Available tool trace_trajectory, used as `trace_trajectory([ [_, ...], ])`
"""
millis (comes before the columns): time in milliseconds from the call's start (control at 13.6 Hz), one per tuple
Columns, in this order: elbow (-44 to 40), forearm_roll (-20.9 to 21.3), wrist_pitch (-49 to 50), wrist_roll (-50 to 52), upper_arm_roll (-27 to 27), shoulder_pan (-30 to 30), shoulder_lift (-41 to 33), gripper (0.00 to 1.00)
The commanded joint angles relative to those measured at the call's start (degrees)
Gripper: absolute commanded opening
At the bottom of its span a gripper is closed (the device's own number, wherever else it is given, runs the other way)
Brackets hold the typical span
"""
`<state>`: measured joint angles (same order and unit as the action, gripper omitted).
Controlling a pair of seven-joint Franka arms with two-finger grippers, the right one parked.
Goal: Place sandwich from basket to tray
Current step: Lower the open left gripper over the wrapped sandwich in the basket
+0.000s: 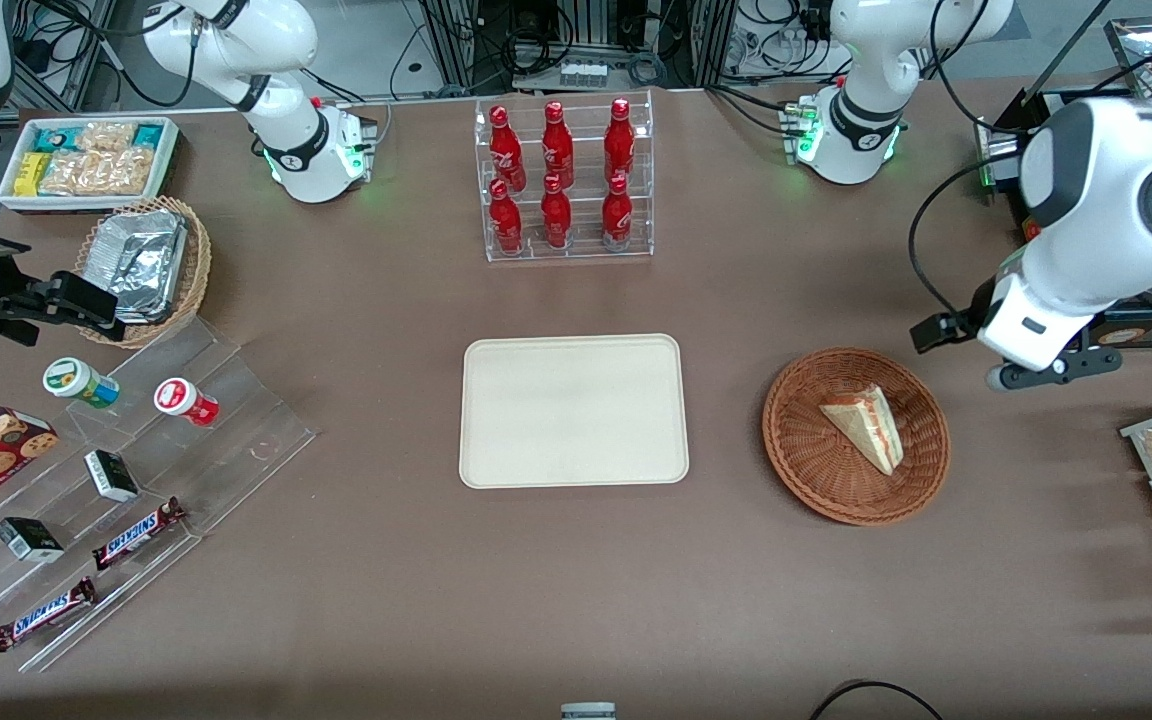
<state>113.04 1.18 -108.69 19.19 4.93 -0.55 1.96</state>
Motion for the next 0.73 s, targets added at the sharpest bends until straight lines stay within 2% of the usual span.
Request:
trace_trajectory([
  [0, 1.04, 0.67, -3.8, 7.85, 0.35, -0.33, 2.6, 1.0],
  [367, 0.69, 0.75, -7.4, 15.33, 0.7, -1.21, 10.24, 1.0],
  [661, 0.69, 0.75, -11.88, 16.31, 0.7, -2.0, 14.73, 1.0],
])
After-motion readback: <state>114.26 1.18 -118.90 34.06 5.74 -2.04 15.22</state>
